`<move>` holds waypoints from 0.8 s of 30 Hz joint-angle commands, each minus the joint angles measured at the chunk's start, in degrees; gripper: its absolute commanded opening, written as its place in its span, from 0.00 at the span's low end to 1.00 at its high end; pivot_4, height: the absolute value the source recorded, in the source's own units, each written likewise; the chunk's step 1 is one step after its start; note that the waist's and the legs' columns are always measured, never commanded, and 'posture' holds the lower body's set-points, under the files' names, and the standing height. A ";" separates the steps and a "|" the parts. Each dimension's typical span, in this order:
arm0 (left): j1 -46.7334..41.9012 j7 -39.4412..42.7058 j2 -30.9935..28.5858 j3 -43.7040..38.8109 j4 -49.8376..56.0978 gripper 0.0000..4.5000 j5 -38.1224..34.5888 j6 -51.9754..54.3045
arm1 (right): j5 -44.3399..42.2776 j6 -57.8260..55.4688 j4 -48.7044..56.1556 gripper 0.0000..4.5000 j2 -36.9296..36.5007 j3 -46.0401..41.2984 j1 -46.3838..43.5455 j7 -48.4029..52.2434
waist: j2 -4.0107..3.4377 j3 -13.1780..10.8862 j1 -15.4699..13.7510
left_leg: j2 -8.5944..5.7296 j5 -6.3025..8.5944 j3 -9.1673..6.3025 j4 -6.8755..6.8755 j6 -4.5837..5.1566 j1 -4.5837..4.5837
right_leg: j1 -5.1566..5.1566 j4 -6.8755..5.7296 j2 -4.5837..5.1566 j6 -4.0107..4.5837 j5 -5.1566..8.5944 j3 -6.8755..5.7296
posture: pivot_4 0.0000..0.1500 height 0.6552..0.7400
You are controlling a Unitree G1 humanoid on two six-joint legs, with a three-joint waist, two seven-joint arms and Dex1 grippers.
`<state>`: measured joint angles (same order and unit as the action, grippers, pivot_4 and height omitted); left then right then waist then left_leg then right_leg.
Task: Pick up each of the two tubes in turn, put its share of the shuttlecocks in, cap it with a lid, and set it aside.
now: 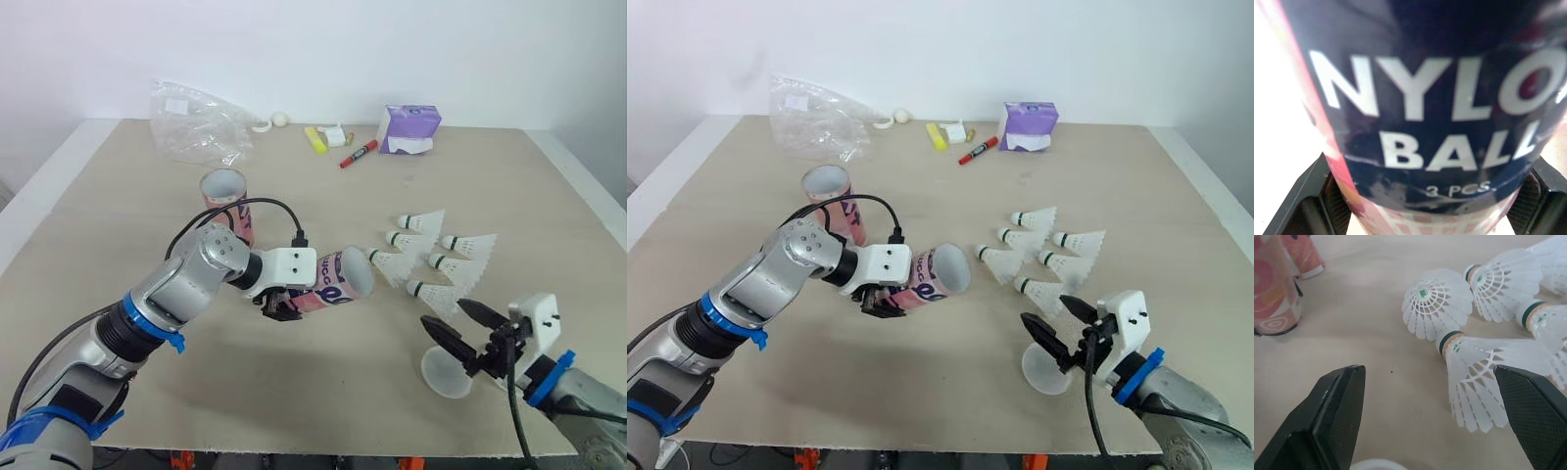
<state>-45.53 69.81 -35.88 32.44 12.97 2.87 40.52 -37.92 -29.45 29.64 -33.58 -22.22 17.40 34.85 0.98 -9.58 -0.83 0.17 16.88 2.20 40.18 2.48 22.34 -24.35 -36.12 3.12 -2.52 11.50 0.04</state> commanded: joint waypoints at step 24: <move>-0.01 -2.55 2.29 1.35 0.76 0.81 0.16 -0.30 | 0.30 -1.27 3.21 0.01 -6.20 -5.50 -3.58 1.51 | -0.11 0.03 0.03 | -0.33 -0.02 -0.02 0.00 0.15 0.05 | 0.01 -0.03 0.29 -0.19 -0.13 0.04 | 1.00 1.00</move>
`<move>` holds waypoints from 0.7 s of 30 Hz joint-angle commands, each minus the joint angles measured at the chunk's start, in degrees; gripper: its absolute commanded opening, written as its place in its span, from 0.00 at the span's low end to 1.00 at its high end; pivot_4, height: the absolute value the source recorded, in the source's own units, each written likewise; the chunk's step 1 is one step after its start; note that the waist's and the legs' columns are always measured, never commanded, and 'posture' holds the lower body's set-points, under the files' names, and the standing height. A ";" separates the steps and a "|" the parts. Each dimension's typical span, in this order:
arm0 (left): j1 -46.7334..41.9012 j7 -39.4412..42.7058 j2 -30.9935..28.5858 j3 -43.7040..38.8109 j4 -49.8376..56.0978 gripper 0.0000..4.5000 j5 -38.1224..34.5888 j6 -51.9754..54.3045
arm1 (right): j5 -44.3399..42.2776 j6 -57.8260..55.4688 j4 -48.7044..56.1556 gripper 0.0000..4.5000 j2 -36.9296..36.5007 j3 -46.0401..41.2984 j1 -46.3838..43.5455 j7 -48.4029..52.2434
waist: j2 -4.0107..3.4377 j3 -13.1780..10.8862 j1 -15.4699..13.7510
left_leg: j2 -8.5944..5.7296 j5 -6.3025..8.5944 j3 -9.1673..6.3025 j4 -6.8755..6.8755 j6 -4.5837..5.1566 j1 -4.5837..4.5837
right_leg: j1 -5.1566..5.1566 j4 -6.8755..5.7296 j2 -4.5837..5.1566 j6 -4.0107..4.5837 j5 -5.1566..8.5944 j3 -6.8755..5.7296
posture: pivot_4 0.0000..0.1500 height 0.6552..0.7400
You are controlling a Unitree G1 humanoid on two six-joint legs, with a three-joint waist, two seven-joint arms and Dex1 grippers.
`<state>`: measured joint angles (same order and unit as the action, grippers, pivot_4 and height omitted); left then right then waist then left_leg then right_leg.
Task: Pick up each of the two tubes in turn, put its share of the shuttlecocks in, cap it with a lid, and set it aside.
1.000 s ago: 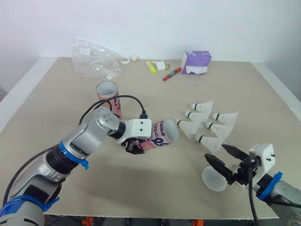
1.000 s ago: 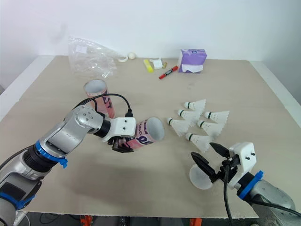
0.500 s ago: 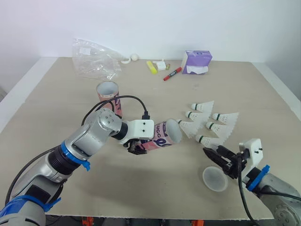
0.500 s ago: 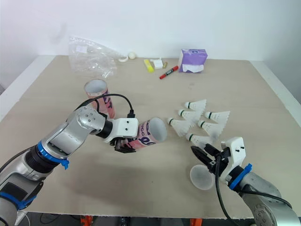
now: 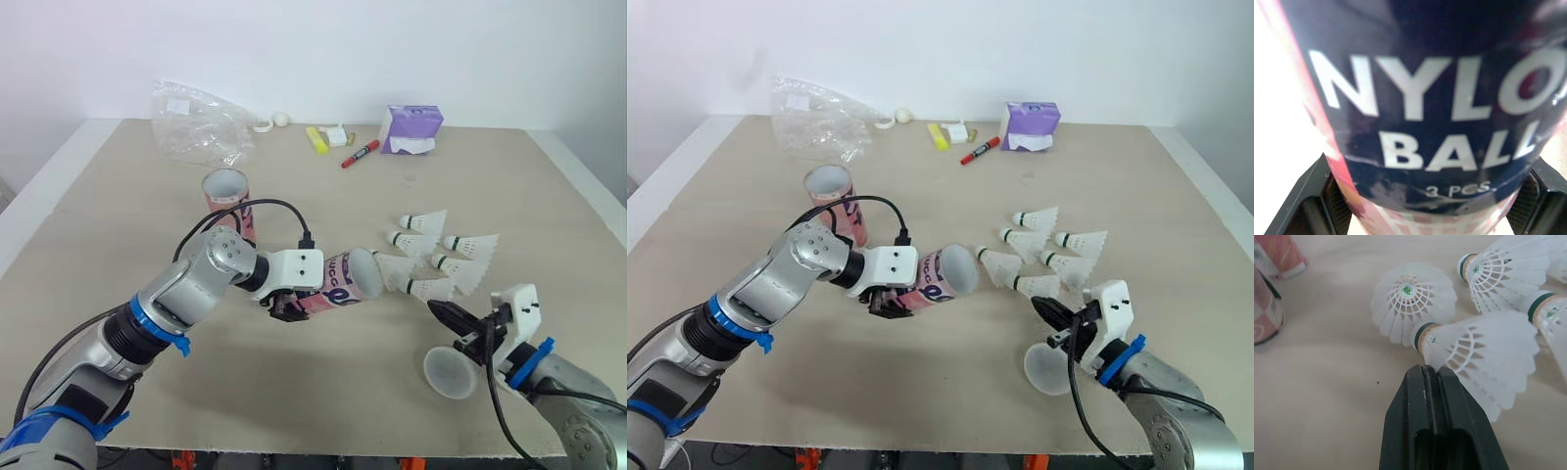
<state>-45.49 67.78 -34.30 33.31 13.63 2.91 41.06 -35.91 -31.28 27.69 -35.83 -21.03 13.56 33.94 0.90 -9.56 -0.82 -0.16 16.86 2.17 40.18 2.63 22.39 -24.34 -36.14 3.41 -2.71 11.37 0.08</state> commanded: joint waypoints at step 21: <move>-0.50 -0.34 2.71 0.04 -2.67 0.81 0.26 -1.29 | -2.23 4.00 20.78 0.01 -23.17 -2.50 -12.21 14.68 | 0.06 0.01 -0.22 | -0.23 -0.12 -0.26 0.24 0.24 0.02 | 0.31 0.08 0.03 -0.19 0.12 0.16 | 1.00 1.00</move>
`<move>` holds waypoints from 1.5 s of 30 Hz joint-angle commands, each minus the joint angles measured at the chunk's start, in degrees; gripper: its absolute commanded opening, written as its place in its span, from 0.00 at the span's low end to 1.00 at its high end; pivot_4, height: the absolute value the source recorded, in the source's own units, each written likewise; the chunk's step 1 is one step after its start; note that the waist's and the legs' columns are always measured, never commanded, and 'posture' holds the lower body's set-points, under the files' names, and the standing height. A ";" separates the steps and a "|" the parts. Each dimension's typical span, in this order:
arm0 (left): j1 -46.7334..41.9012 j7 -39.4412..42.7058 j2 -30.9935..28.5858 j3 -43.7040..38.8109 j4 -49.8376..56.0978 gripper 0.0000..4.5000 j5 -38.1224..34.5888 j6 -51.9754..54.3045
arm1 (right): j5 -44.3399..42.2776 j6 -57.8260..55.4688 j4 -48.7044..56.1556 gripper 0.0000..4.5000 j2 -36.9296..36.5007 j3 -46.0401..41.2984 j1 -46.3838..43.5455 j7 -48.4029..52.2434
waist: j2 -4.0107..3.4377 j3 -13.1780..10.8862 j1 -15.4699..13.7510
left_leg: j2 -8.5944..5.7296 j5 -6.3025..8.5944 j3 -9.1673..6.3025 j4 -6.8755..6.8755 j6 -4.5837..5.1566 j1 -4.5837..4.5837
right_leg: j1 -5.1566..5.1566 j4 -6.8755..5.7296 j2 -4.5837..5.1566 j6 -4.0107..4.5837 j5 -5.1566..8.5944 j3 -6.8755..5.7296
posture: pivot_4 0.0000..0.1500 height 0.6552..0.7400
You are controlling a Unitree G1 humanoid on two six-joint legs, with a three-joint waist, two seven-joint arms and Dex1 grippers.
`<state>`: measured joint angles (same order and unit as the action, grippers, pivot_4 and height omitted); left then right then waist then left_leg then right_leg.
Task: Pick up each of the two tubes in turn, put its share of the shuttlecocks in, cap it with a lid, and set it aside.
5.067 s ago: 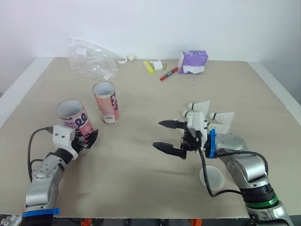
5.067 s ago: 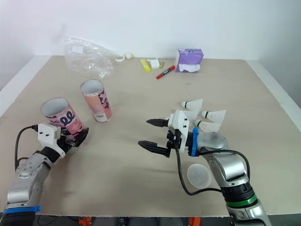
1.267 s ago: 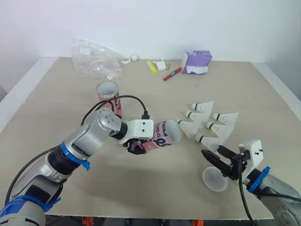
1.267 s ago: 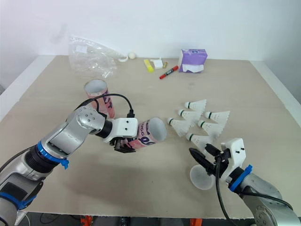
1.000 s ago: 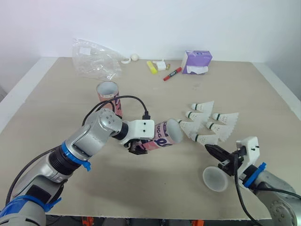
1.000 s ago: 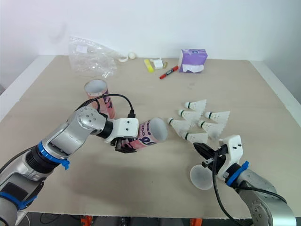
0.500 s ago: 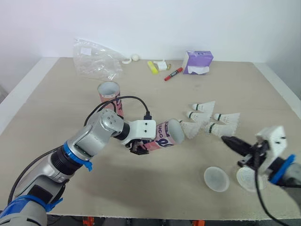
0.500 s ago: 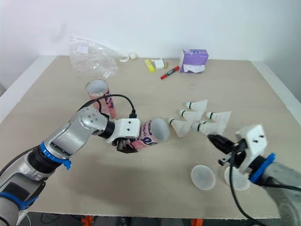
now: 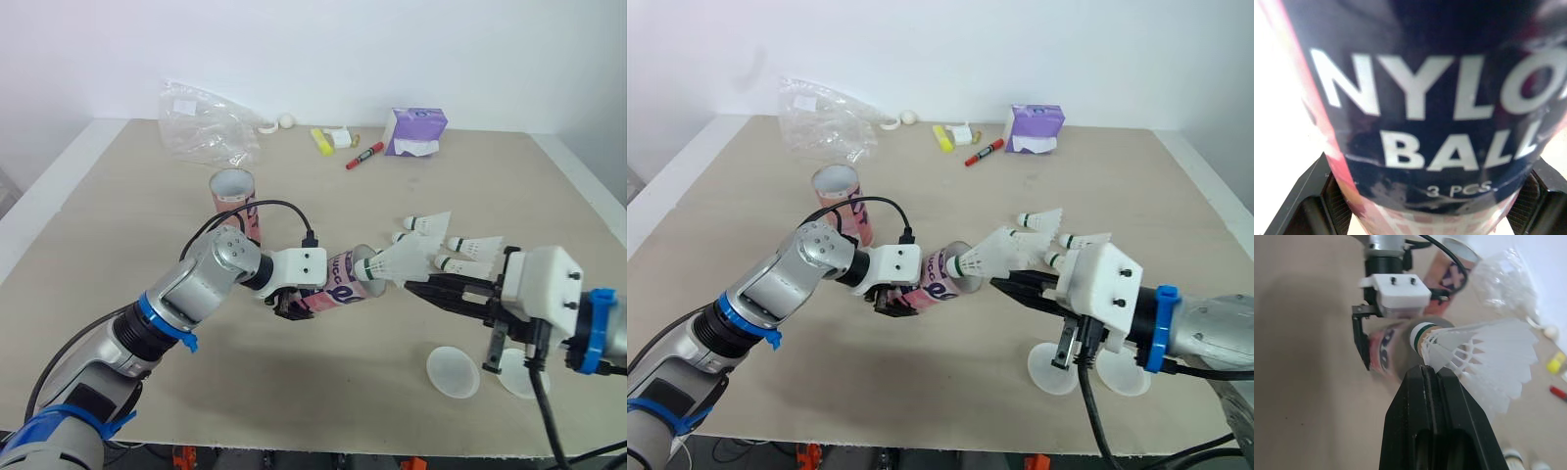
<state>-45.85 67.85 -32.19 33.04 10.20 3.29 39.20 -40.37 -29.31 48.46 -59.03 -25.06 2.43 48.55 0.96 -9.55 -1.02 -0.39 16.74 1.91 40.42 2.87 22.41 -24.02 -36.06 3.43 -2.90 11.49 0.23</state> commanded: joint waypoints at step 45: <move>0.85 -1.14 -2.40 0.20 0.41 0.81 0.83 -0.84 | 4.06 -15.77 -23.69 0.97 34.30 16.10 -10.86 -32.00 | -0.09 0.03 0.57 | 0.12 -0.06 -0.03 -0.01 0.02 0.05 | -0.15 -0.08 -0.15 0.12 -0.13 -0.02 | 1.00 1.00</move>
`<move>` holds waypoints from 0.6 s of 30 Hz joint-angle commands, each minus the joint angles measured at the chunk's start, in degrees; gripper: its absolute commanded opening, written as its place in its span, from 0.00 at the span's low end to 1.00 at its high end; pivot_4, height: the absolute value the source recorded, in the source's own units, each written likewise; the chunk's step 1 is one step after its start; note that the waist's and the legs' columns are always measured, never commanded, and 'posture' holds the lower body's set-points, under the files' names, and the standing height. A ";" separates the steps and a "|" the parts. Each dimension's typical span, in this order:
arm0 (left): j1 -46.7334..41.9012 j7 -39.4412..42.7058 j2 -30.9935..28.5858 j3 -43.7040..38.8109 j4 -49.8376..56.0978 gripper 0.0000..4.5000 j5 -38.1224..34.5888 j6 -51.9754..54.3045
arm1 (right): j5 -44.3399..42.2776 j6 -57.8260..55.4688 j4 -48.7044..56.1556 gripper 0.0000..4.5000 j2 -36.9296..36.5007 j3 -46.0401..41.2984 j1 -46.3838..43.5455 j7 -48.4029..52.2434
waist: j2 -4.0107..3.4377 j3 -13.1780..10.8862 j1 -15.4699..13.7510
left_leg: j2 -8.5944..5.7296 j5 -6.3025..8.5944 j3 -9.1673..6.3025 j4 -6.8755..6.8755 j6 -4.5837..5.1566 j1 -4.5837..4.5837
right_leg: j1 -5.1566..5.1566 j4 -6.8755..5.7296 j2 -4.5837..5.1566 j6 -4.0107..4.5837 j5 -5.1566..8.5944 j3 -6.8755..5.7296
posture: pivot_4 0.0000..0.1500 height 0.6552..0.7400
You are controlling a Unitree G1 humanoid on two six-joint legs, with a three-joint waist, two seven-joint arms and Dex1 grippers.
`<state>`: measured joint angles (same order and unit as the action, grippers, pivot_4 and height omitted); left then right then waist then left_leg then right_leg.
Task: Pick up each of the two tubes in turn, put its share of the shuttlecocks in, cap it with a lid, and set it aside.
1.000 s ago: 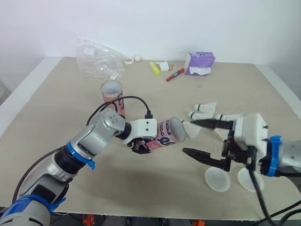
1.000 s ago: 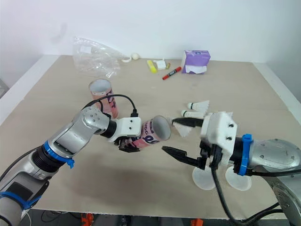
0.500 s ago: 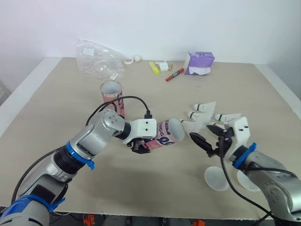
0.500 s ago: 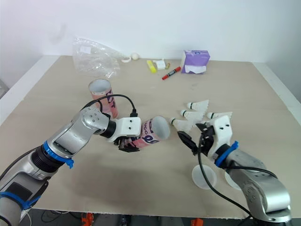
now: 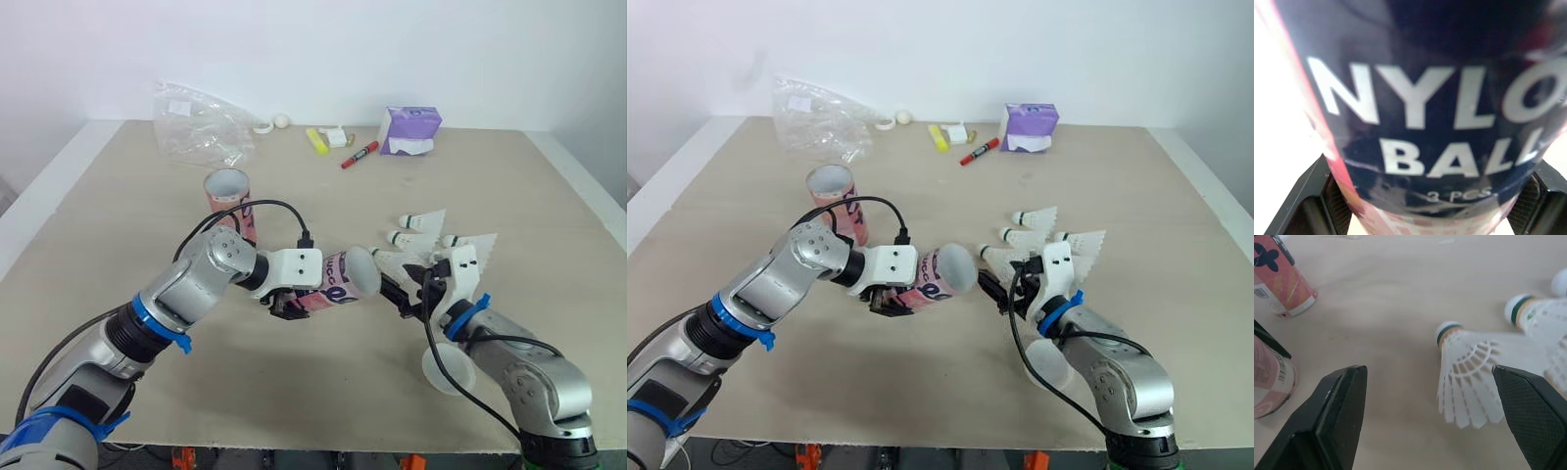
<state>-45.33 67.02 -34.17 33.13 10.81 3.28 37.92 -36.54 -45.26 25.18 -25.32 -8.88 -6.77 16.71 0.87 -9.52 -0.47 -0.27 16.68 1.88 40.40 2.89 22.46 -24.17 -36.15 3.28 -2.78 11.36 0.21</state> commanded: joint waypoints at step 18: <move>1.11 -1.38 0.22 0.41 0.50 0.81 0.79 1.25 | 1.17 -1.44 -9.20 0.03 5.04 -0.55 -9.25 -1.22 | -0.02 0.01 0.06 | 0.00 -0.04 0.06 -0.01 0.00 0.00 | -0.03 -0.02 0.00 0.06 -0.18 0.06 | 1.00 1.00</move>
<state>-44.95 66.35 -34.10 33.10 11.49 3.29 38.73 -35.40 -47.23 15.30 -20.35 -8.94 -14.72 15.54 0.85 -9.51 -0.41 -0.27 16.64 1.93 40.40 2.90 22.45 -24.19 -36.16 3.28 -2.72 11.18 0.27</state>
